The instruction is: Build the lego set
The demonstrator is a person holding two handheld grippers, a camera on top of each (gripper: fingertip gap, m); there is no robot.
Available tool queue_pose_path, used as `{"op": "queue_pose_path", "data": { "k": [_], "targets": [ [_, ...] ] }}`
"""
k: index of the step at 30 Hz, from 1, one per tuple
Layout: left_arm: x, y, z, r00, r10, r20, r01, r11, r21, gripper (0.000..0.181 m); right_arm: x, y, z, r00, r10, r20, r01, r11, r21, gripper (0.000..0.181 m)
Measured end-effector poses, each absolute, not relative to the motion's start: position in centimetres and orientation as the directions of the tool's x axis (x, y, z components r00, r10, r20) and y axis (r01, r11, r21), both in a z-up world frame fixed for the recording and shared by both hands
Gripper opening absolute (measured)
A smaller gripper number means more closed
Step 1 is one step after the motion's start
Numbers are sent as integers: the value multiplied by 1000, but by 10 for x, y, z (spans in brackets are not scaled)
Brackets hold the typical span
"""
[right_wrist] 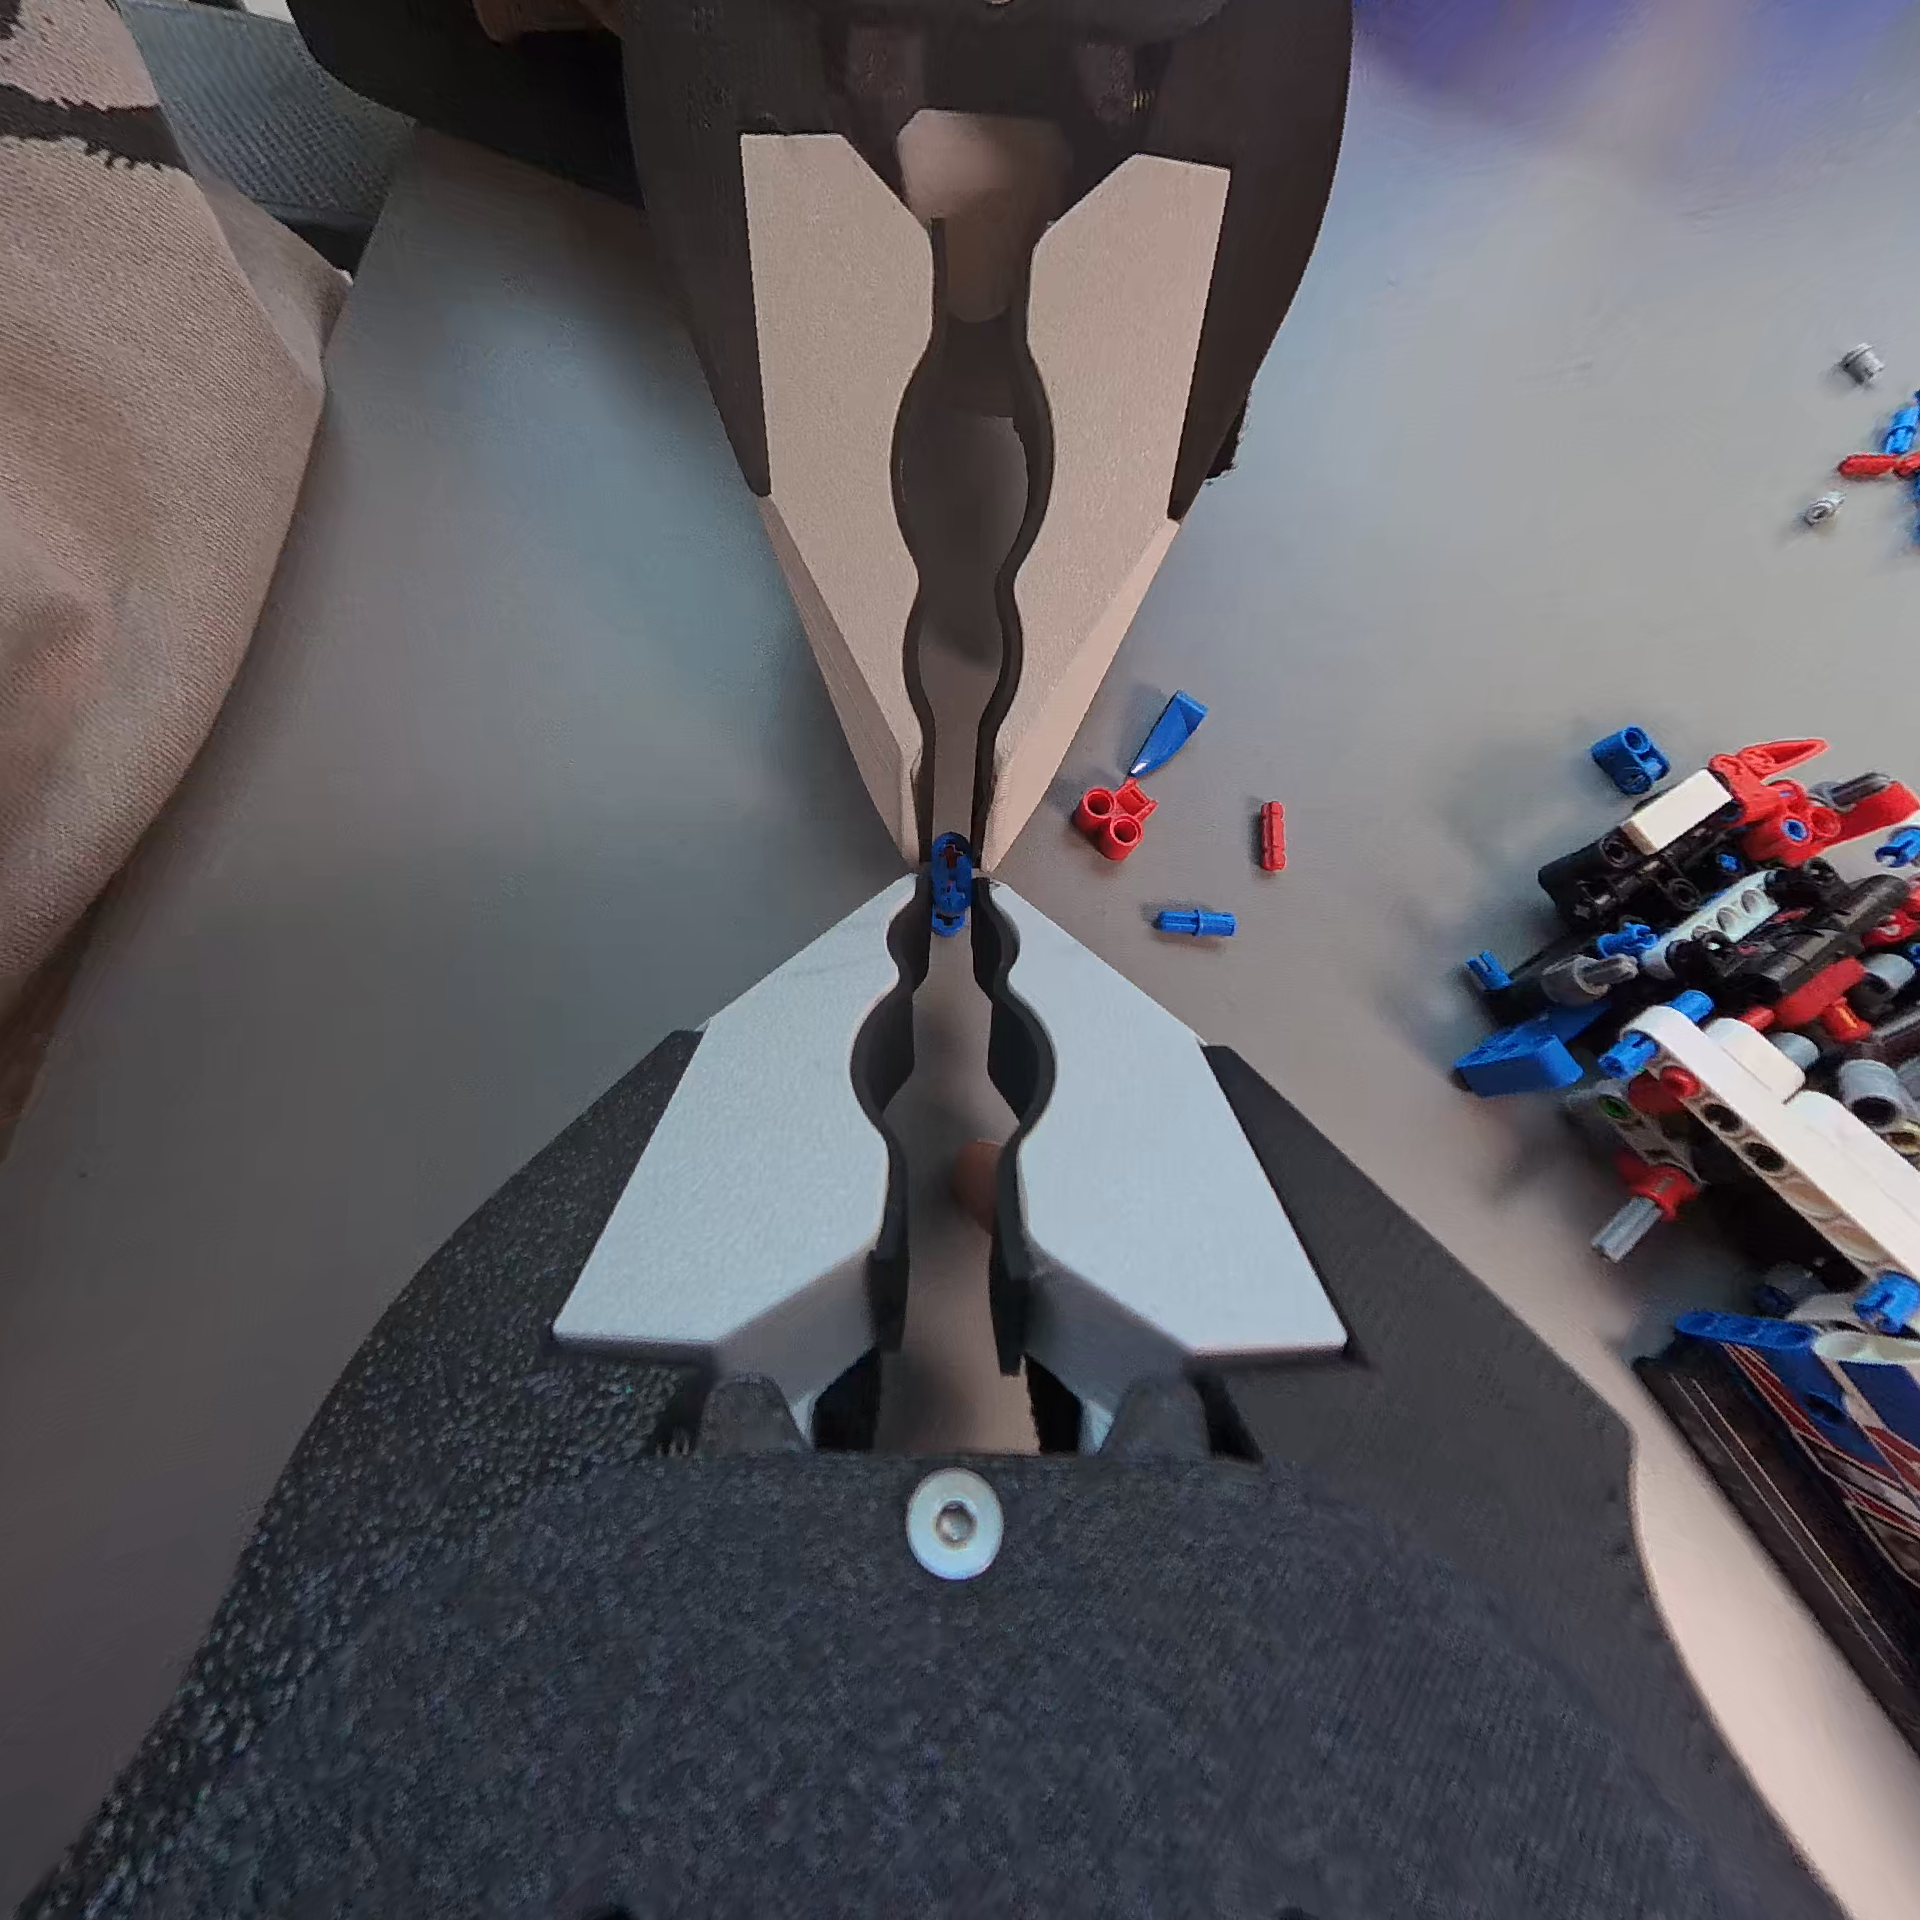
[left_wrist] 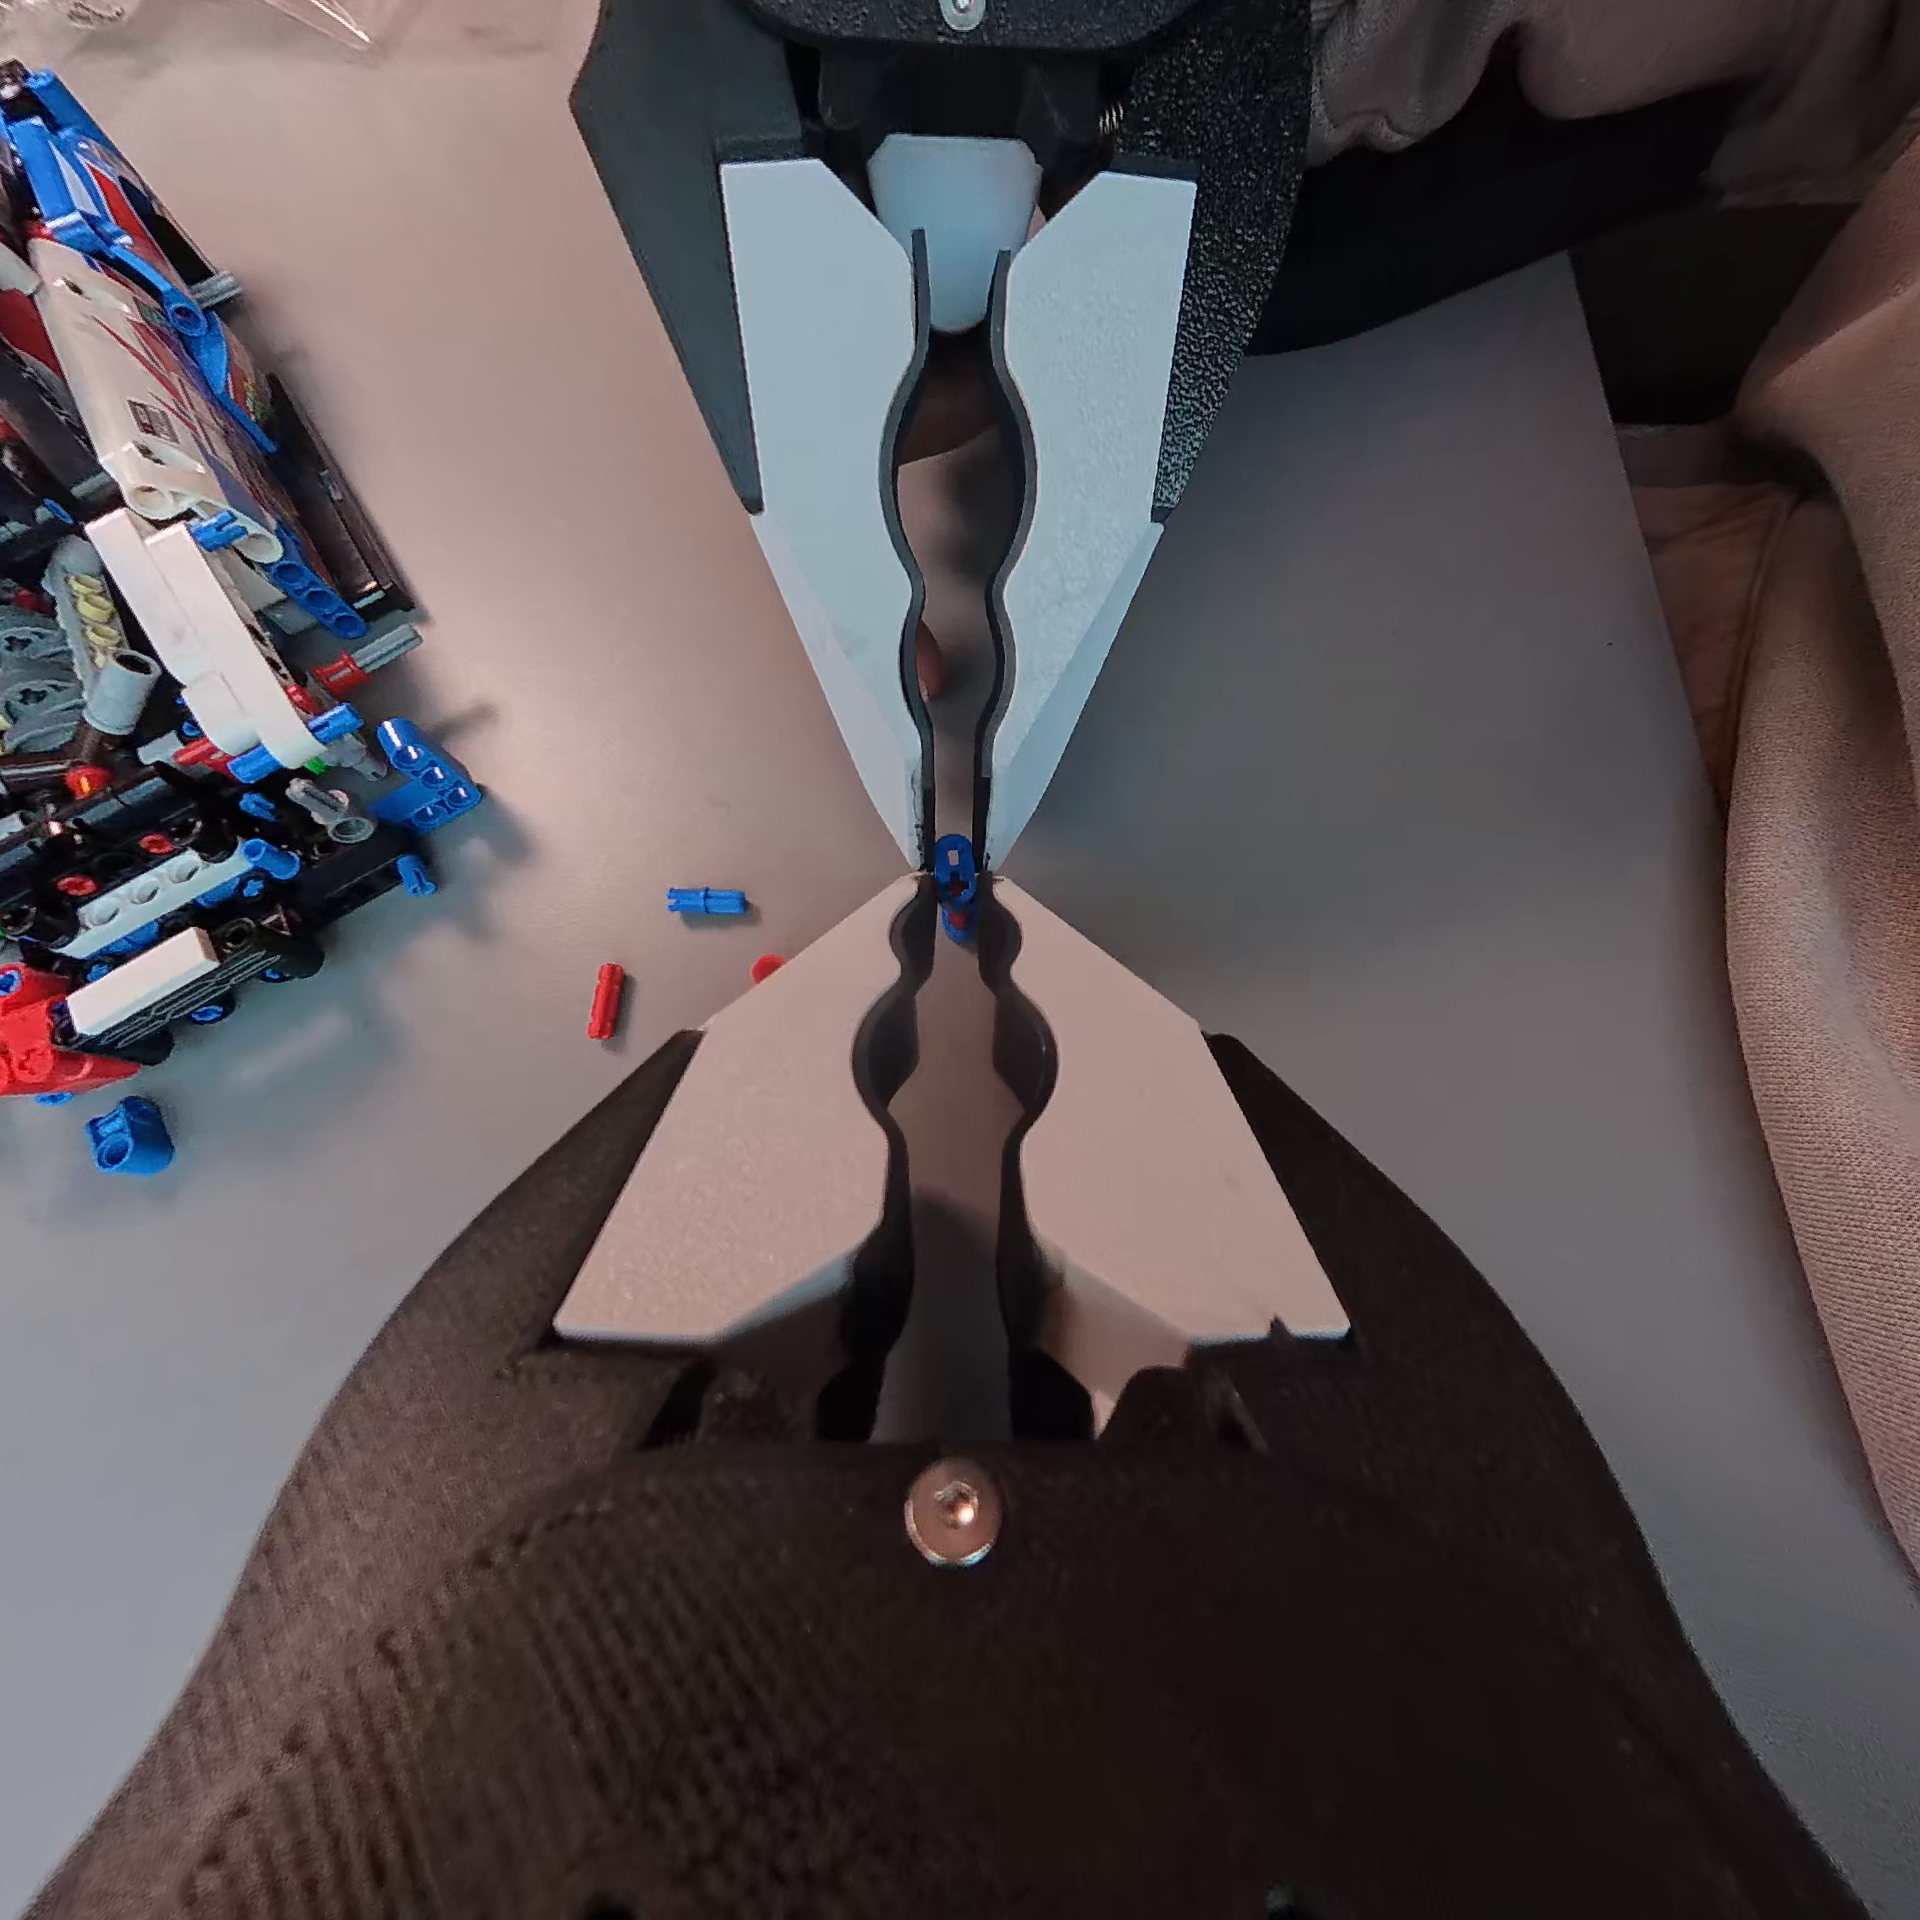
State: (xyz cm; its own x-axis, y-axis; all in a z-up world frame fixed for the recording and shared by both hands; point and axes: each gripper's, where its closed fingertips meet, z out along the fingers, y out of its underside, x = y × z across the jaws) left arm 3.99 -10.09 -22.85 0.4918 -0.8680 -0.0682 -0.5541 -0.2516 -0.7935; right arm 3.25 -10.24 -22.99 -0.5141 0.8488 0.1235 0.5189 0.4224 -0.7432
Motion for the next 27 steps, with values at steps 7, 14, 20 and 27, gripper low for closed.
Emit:
{"op": "queue_pose_path", "data": {
  "k": [7, 14, 20, 27],
  "targets": [
    [39, -102, -229, 494, -869, -28, -545, -284, -789, 5, 32, -103, -230, -507, 855, 111, 537, 414, -735, 4],
    [38, -102, -231, 487, -873, -17, -549, -291, -784, 5, 32, -103, -230, -510, 854, 105, 549, 417, -724, 4],
    [38, -103, -231, 485, -874, -21, -560, -291, -776, 6, 33, -104, -230, -521, 849, 90, 566, 422, -708, 4],
    [38, -103, -232, 488, -873, 0, -552, -308, -775, 5, 32, -104, -230, -547, 834, 76, 577, 441, -687, 4]
  ]
}}
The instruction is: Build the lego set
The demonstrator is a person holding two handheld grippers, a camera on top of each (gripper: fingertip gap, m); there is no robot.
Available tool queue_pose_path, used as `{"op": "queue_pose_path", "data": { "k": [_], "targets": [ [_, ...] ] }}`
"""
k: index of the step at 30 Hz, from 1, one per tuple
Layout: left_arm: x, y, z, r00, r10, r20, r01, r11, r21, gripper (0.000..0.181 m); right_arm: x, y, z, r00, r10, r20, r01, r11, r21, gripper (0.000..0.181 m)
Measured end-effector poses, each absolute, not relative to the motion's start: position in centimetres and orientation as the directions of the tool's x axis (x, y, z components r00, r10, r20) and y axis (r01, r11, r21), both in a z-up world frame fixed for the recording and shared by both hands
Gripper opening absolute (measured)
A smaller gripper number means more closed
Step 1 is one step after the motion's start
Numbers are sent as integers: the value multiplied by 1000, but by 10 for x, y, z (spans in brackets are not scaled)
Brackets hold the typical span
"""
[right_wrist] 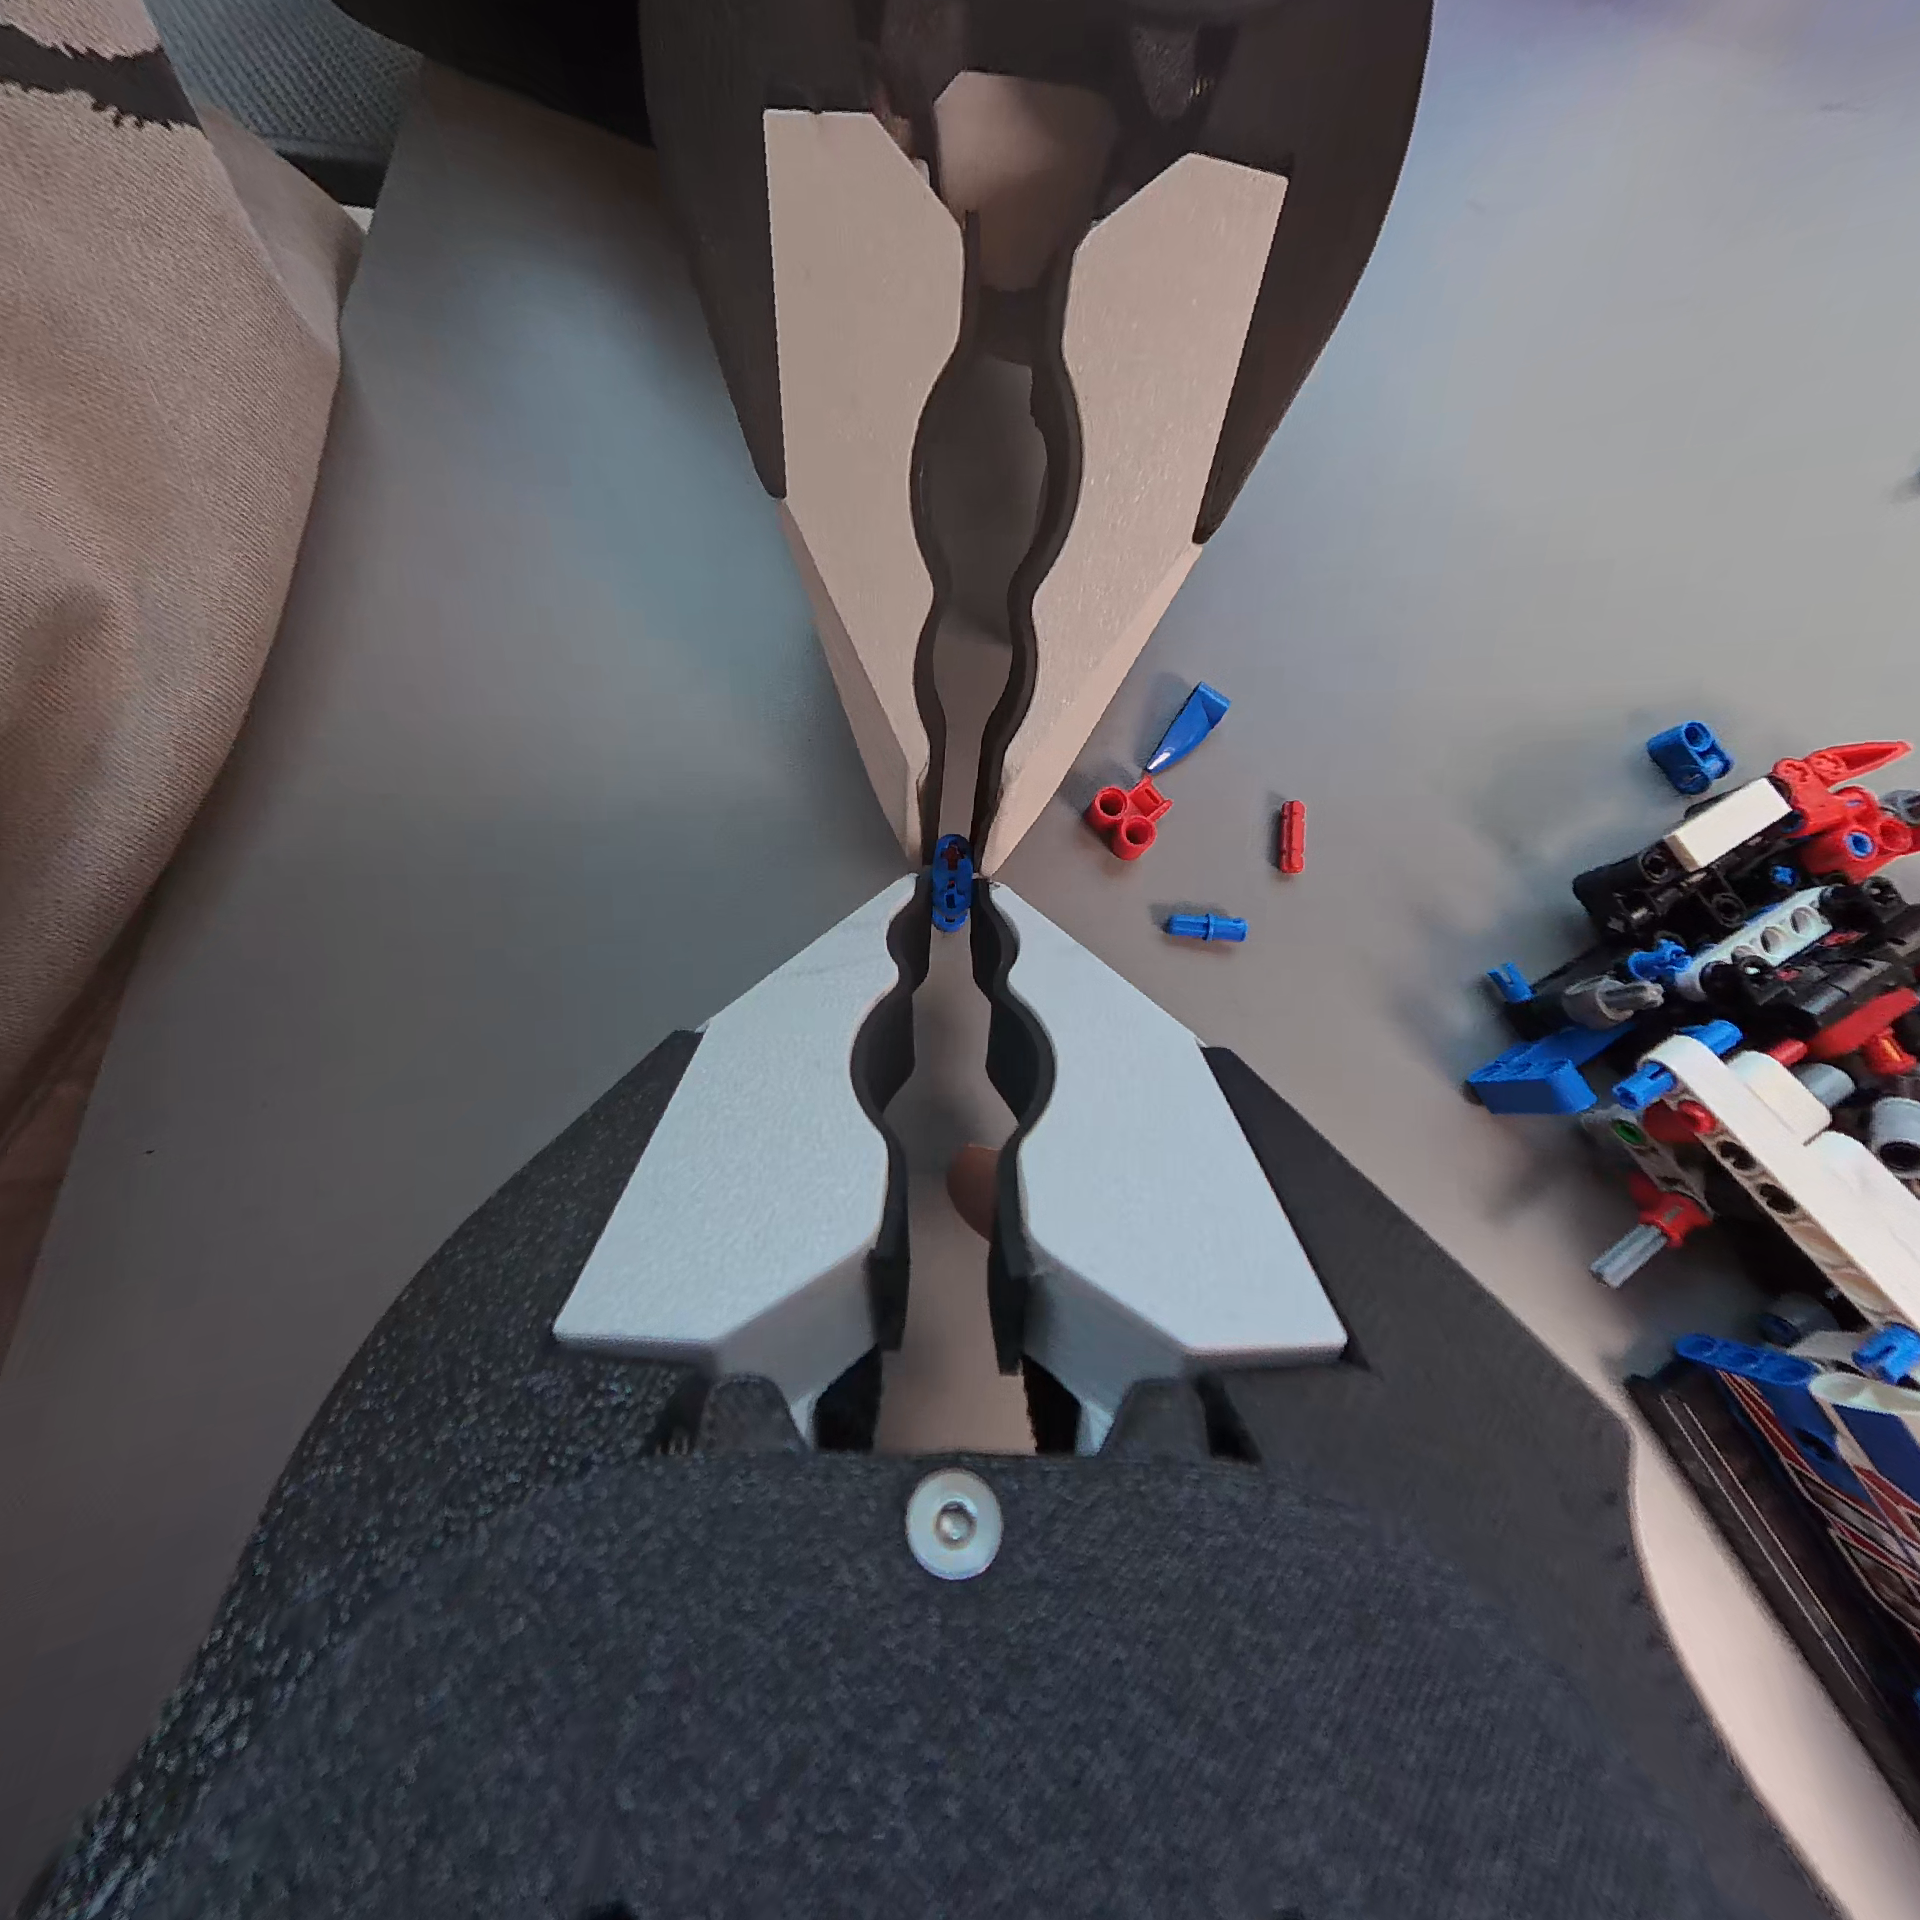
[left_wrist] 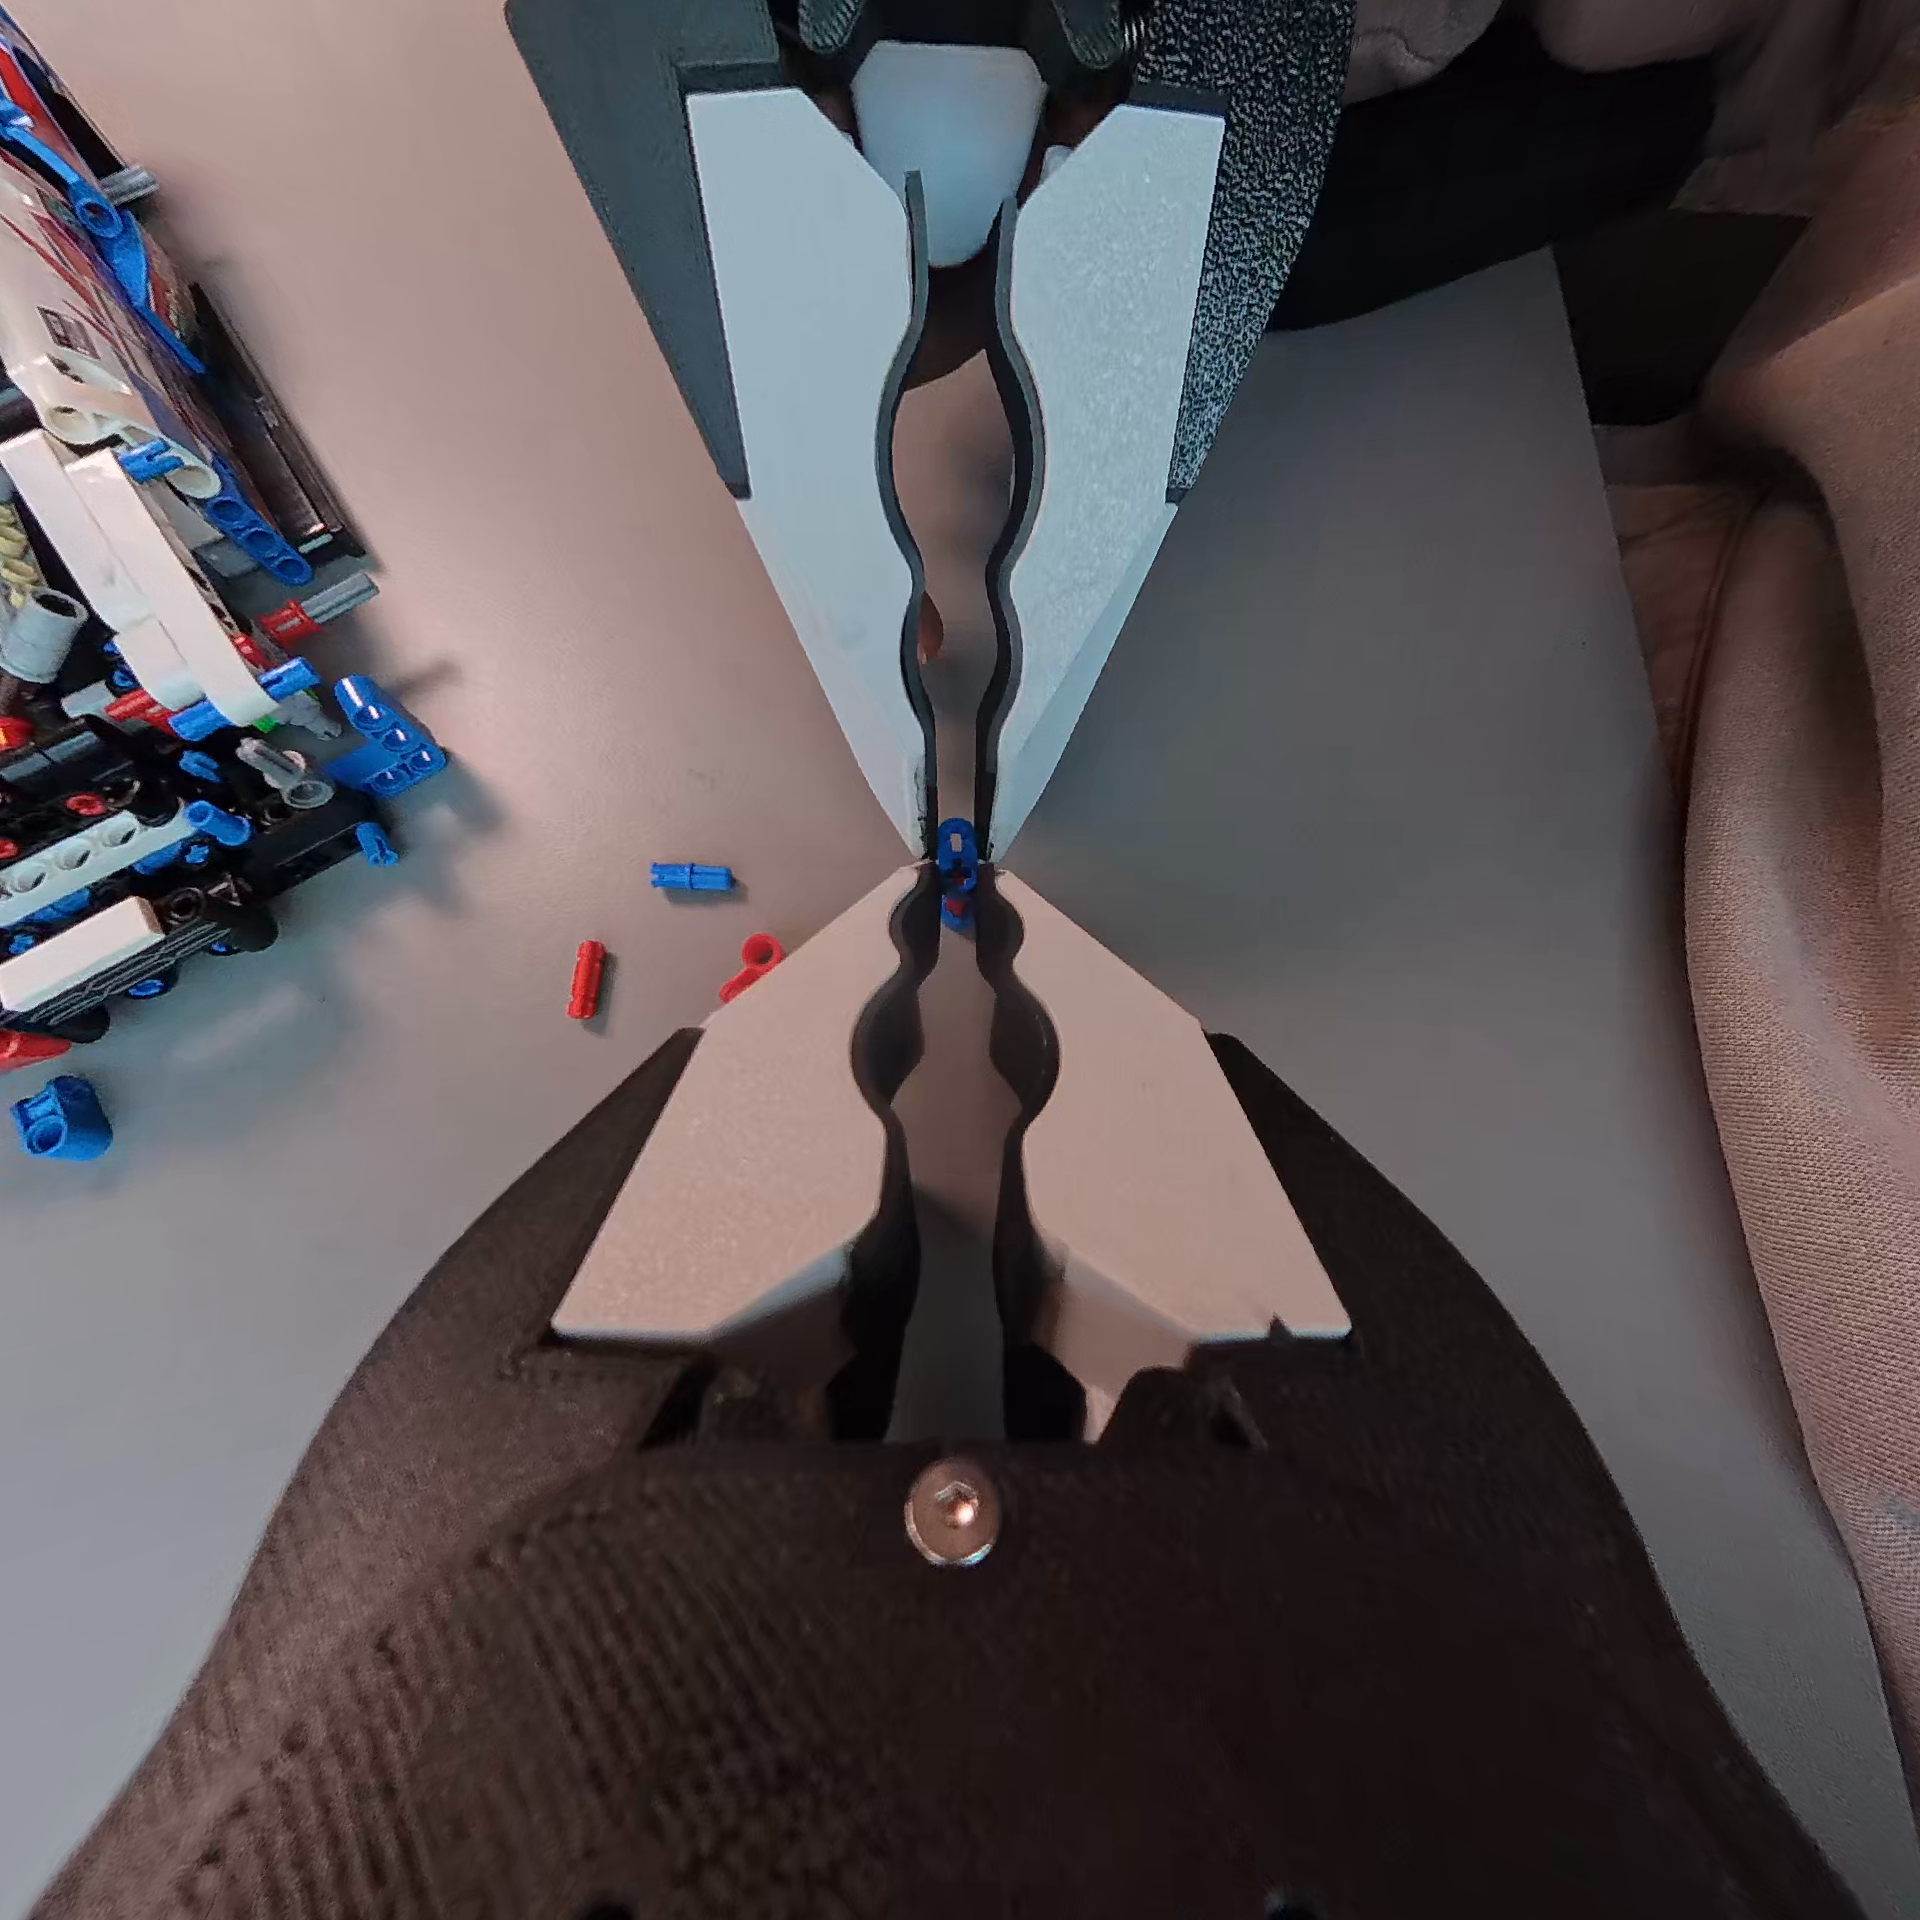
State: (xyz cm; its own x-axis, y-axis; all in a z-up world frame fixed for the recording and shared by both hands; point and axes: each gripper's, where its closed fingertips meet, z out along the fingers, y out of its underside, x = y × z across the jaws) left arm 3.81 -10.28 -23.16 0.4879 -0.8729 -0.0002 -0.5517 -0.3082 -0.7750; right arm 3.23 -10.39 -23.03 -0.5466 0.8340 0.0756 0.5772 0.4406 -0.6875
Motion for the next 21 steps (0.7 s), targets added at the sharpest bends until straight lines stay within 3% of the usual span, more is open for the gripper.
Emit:
{"op": "queue_pose_path", "data": {
  "k": [21],
  "targets": [
    [38, -105, -232, 501, -864, 47, -514, -340, -788, 6, 31, -107, -230, -596, 803, 12, 549, 417, -724, 4]
  ]
}}
